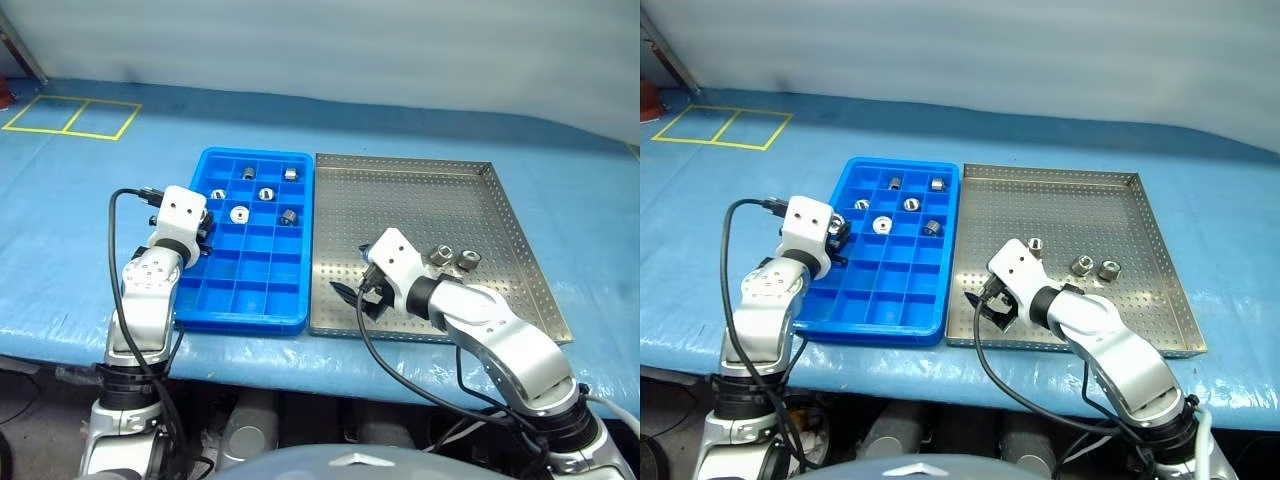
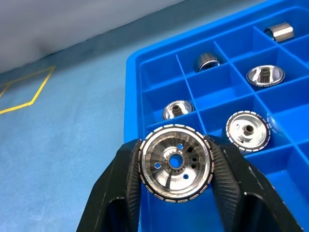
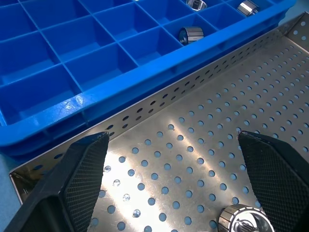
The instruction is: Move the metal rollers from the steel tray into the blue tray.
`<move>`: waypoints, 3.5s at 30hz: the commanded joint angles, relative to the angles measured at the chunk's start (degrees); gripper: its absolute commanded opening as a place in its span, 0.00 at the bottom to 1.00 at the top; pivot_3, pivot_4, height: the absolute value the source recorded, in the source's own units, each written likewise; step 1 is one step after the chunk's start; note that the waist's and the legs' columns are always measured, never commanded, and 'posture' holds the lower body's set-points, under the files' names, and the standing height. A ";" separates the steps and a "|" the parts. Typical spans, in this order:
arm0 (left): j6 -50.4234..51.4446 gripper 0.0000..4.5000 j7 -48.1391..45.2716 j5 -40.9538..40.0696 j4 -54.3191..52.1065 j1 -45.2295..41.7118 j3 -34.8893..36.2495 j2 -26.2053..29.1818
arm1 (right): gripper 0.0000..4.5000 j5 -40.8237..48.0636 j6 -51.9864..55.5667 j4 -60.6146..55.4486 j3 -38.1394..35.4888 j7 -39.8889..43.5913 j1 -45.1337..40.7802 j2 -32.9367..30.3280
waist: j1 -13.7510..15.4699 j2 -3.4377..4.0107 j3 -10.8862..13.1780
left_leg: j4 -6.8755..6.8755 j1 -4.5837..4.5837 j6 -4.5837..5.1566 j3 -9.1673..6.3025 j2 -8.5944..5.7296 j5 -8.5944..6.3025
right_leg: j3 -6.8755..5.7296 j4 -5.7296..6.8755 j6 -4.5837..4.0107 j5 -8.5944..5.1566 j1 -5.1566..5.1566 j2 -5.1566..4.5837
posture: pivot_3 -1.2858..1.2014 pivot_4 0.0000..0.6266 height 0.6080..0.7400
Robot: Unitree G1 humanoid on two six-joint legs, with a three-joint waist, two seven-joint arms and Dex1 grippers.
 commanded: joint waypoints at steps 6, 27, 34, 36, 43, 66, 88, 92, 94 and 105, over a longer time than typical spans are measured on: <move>-0.05 0.72 0.56 -1.40 0.84 -2.18 0.32 0.42 | 1.00 -0.45 0.53 -4.41 -3.18 -2.56 3.57 0.38 | -0.48 0.00 0.00 | -0.01 -0.01 0.00 0.01 0.06 0.00 | 0.00 0.00 -0.01 -0.01 -0.02 -0.03 | 0.59 0.24 1.00; -10.77 0.99 -29.37 -14.89 18.00 -22.07 -22.85 -4.60 | 1.00 -0.73 5.78 -17.18 -16.94 -9.97 24.79 2.44 | -3.86 0.04 -0.04 | 0.04 0.04 0.04 0.07 -0.08 -0.02 | 0.05 0.01 -0.02 -0.03 0.00 0.04 | 0.52 0.24 1.00; -18.97 0.99 -29.84 -10.92 29.58 -24.77 -28.63 -10.17 | 1.00 -1.40 5.72 -19.32 -18.01 -12.33 28.39 4.97 | -5.21 0.07 -0.06 | 0.06 0.04 0.04 0.12 -0.08 -0.02 | 0.13 0.02 0.00 -0.02 -0.01 0.05 | 0.50 0.24 1.00; -22.16 0.99 -29.26 -8.58 32.83 -25.08 -30.55 -11.11 | 1.00 -1.59 5.74 -19.65 -18.04 -12.79 28.91 5.46 | -5.43 0.07 -0.06 | 0.06 0.05 0.04 0.12 -0.09 -0.02 | 0.13 0.02 0.00 -0.02 -0.01 0.05 | 0.50 0.24 1.00; -26.17 0.99 -29.66 -5.04 39.38 -24.78 -32.80 -13.70 | 1.00 -1.91 5.67 -19.81 -17.48 -13.45 29.12 6.08 | -6.39 0.07 -0.06 | 0.05 0.03 0.04 0.14 -0.07 -0.02 | 0.15 0.01 0.01 -0.02 -0.04 0.03 | 0.49 0.24 1.00; -15.30 0.38 -24.05 -14.00 15.95 -20.30 -15.38 -11.71 | 1.00 -1.29 6.26 -14.57 -12.46 -9.81 17.31 3.21 | -6.25 0.08 -0.06 | 0.03 0.05 0.04 0.14 -0.01 -0.02 | 0.16 0.03 0.02 -0.01 -0.04 0.04 | 0.54 0.24 1.00; 4.13 0.38 -10.69 -14.06 -22.14 7.44 -0.09 5.05 | 1.00 -2.81 -4.26 4.94 6.02 2.88 -7.01 3.20 | 0.51 0.01 0.00 | -0.05 0.04 0.03 0.04 0.03 -0.02 | 0.04 -0.03 0.00 -0.02 -0.01 -0.03 | 0.66 0.24 1.00; 5.07 0.38 -9.61 -13.98 -22.43 10.72 -0.20 5.72 | 1.00 -3.06 -5.46 6.28 7.20 4.12 -7.94 3.60 | 1.65 0.02 0.00 | -0.07 0.04 0.03 0.04 0.06 -0.02 | 0.01 -0.04 -0.02 -0.03 -0.03 -0.05 | 0.67 0.24 1.00; 5.22 0.38 -9.16 -13.46 -21.61 11.56 -0.83 6.34 | 1.00 -3.24 -5.72 6.51 7.41 4.48 -7.99 3.72 | 2.41 0.03 0.01 | -0.08 0.02 0.03 0.02 0.09 -0.02 | -0.05 -0.04 -0.05 -0.05 -0.05 -0.05 | 0.67 0.24 1.00; 4.97 0.45 -9.27 -14.58 -14.91 12.92 -2.69 6.22 | 1.00 -4.21 -4.87 4.50 6.32 3.57 -5.40 3.89 | 3.34 0.05 0.00 | -0.19 -0.02 0.01 0.04 0.14 -0.03 | -0.12 -0.08 -0.12 -0.10 -0.12 -0.16 | 0.65 0.24 1.00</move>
